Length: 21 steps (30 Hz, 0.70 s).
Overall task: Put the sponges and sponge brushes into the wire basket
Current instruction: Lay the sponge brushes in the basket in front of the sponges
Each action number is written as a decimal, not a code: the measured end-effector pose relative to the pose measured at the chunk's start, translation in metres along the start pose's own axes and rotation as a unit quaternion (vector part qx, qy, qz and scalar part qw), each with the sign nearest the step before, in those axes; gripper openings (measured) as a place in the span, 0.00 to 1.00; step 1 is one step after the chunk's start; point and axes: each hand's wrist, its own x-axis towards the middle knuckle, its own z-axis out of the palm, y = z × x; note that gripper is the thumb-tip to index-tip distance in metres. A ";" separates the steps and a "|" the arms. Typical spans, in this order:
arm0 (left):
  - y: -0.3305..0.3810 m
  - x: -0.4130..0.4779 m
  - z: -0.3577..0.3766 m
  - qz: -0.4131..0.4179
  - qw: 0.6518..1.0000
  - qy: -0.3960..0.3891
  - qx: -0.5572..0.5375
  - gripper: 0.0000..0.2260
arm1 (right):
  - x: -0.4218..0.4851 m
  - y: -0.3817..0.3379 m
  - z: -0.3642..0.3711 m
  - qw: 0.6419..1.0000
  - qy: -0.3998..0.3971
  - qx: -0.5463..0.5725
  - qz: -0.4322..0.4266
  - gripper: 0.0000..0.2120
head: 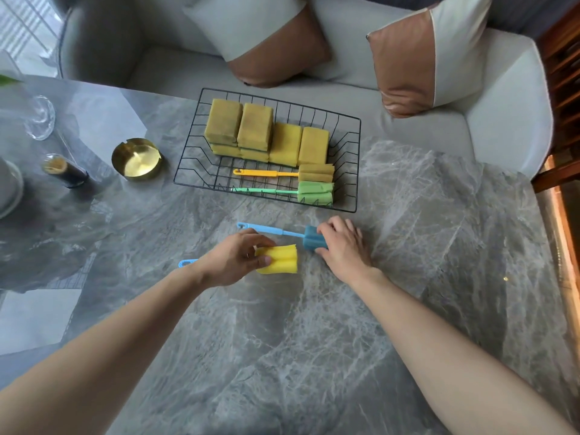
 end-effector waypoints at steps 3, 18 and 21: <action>0.002 0.000 -0.008 0.002 1.000 0.000 0.001 0.16 | -0.002 0.003 -0.001 0.998 -0.009 0.064 0.006 0.14; 0.029 0.012 -0.064 0.068 0.997 0.001 0.020 0.15 | 0.034 0.004 -0.121 0.959 0.022 0.280 -0.037 0.09; 0.040 0.024 -0.075 0.078 0.996 0.017 0.034 0.15 | 0.070 0.010 -0.136 0.965 0.060 0.249 -0.053 0.10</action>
